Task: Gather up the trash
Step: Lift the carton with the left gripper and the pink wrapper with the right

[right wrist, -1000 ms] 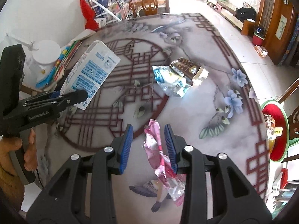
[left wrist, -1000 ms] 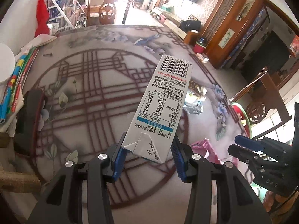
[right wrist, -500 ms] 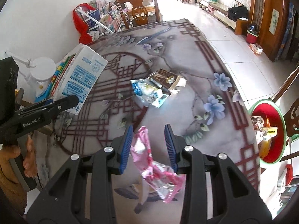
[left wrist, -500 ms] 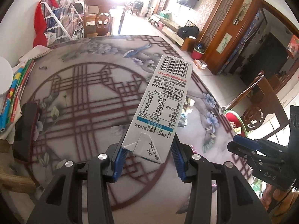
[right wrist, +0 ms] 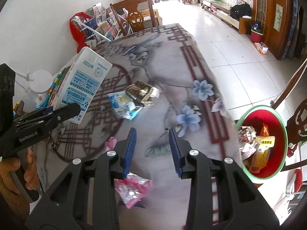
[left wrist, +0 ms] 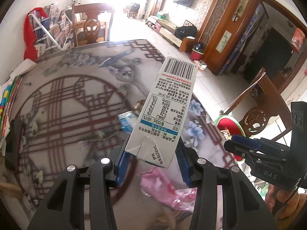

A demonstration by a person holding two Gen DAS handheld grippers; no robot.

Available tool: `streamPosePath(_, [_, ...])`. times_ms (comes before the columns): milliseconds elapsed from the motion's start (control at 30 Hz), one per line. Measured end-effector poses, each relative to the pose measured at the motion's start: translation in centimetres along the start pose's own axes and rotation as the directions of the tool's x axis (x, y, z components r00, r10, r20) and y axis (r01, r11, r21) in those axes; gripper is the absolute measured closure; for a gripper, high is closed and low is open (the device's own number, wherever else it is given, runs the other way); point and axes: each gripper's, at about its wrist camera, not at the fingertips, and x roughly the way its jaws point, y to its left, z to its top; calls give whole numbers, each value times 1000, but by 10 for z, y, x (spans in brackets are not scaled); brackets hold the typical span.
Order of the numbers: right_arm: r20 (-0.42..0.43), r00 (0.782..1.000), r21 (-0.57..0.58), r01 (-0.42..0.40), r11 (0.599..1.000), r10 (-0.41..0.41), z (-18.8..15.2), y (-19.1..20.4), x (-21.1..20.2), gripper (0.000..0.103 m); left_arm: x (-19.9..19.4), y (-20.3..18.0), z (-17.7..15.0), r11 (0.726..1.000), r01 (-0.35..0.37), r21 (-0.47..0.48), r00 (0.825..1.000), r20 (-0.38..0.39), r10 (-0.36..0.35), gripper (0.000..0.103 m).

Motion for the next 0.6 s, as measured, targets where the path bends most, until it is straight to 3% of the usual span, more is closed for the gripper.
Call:
streamPosePath(233, [8,1000,29,-6,1000,6,3,-38,-8,68,7,-35,4,997,-4,72,1000,1,4,61])
streamPosePath(300, [-16,999,29,-27,999,27,2,-44,-5,67,11,-34,-3,995,-24,93,999,-19,26,61])
streamPosePath(333, [-72,995,21,-66,998,67,0,-45,4,65,14,-30,-7,995,-39,87,998,-35,43,61])
streamPosePath(433, [-148,983,-27,-113,993,108,-13,-28,26,52,24,-6,-18,995,-99,9,991,-89,99,61])
streamPosePath(500, [-203,969,-80,-156,984,137,-23,-6,43,40,24,5,-19,991,-124,-39,989,-90,121,61])
streamPosePath(600, [-268,948,-170,-221,960,171,-34,28,62,31,17,20,-16,983,-155,-95,986,-68,149,61])
